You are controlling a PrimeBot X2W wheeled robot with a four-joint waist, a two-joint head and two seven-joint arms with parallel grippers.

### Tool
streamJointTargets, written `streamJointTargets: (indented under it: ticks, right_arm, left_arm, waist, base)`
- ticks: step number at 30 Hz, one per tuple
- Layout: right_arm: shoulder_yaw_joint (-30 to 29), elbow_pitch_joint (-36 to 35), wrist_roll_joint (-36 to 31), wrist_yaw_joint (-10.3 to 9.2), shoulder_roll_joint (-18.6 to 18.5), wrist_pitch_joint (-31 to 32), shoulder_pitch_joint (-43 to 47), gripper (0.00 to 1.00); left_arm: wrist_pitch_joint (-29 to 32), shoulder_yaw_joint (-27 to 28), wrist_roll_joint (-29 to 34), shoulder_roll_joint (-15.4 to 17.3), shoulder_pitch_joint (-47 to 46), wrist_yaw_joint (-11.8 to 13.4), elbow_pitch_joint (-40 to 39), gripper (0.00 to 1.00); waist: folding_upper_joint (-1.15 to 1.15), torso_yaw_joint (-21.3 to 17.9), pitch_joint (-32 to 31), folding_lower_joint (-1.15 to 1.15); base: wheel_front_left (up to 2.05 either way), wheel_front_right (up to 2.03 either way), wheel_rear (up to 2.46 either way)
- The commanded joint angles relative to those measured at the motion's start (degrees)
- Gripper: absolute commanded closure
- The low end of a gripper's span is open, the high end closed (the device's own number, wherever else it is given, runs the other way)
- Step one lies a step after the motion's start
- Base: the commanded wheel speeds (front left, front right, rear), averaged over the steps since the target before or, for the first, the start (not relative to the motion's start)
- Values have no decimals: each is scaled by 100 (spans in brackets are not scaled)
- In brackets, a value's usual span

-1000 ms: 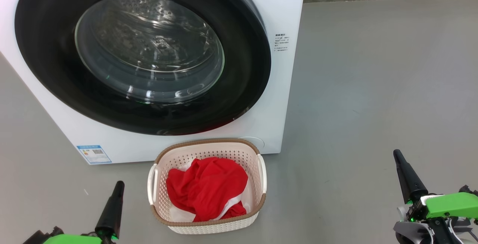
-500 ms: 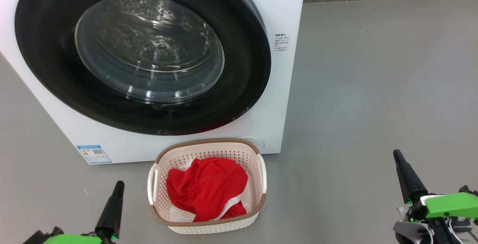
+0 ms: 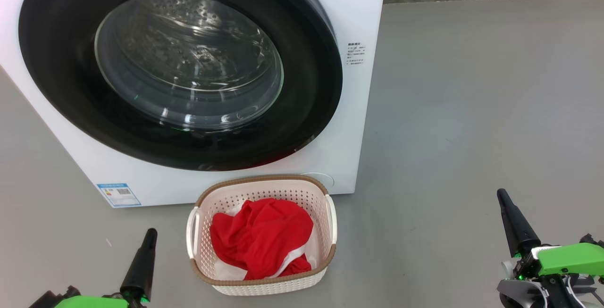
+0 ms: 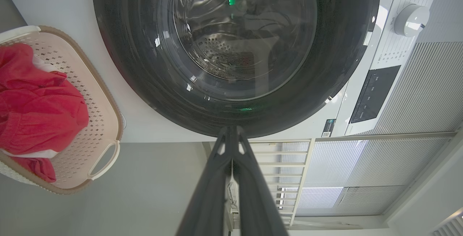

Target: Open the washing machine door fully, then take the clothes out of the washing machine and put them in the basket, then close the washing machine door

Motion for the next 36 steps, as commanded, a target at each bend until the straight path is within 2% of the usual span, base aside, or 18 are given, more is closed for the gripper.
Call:
streamJointTargets:
  ticks: [1, 36]
  right_arm:
    - [97, -141, -8, 3, -54, 32, -271, 100]
    - [90, -141, -13, 3, -49, 38, -272, 100]
  left_arm:
    - [18, 198, -41, 73, -225, -42, -158, 100]
    - [18, 198, -41, 73, -225, -42, -159, 100]
  waist:
    - [0, 0, 0, 0]
    - [0, 0, 0, 0]
  base:
    - [0, 0, 0]
    - [0, 0, 0]
